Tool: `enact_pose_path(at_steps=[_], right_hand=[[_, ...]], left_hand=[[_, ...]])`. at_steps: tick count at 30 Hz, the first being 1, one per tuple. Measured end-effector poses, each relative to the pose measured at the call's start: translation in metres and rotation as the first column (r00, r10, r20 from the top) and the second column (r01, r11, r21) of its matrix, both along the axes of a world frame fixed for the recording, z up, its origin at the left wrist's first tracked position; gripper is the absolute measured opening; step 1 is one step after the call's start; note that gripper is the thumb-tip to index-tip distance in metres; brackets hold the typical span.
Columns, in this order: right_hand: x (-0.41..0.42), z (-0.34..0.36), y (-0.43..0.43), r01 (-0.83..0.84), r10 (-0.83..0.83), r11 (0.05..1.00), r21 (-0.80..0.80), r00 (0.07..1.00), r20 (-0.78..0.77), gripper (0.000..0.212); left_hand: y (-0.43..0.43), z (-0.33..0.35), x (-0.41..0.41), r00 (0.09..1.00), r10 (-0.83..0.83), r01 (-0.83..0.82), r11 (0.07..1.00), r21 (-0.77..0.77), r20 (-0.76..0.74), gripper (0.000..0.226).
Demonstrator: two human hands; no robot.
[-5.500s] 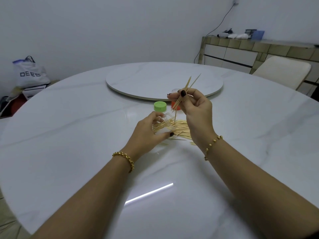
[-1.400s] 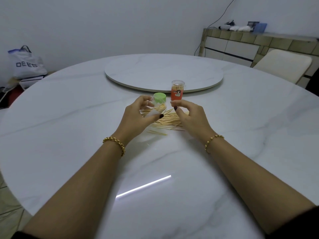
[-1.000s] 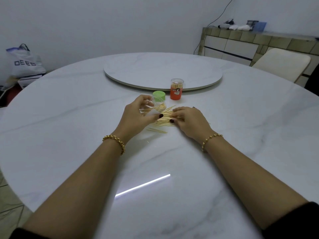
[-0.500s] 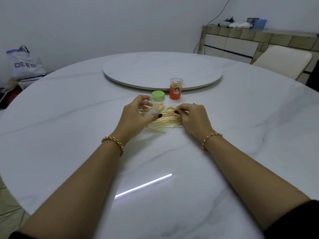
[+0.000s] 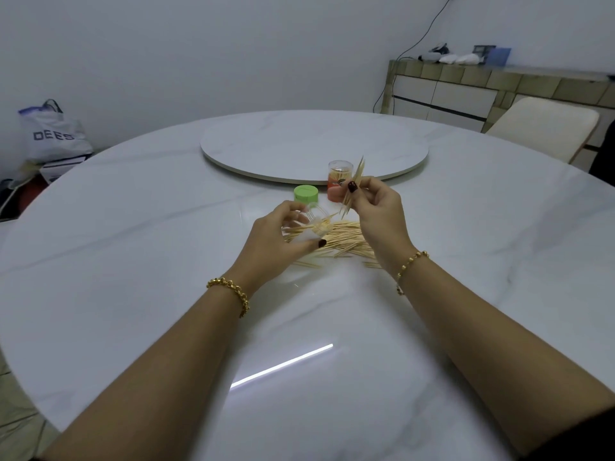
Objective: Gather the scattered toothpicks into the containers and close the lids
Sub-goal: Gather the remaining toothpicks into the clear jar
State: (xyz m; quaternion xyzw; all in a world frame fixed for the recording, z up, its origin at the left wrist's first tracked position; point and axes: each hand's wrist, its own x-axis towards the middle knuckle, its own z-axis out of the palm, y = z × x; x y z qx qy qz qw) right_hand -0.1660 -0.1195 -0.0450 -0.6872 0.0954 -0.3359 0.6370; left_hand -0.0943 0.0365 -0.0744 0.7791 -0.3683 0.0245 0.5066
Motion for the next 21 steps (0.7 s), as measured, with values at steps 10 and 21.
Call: enact_pose_path(at_steps=[10, 21], right_hand=[[-0.001, -0.007, 0.017, -0.138, 0.138, 0.99, -0.001, 0.99, -0.017, 0.015], [0.0, -0.018, 0.017, -0.017, 0.023, 0.986, -0.164, 0.999, 0.031, 0.032]], left_hand=[[-0.001, 0.003, -0.004, 1.0, -0.018, 0.018, 1.0, -0.018, -0.009, 0.05], [-0.001, 0.005, -0.004, 1.0, -0.014, 0.014, 0.999, -0.031, -0.017, 0.051]])
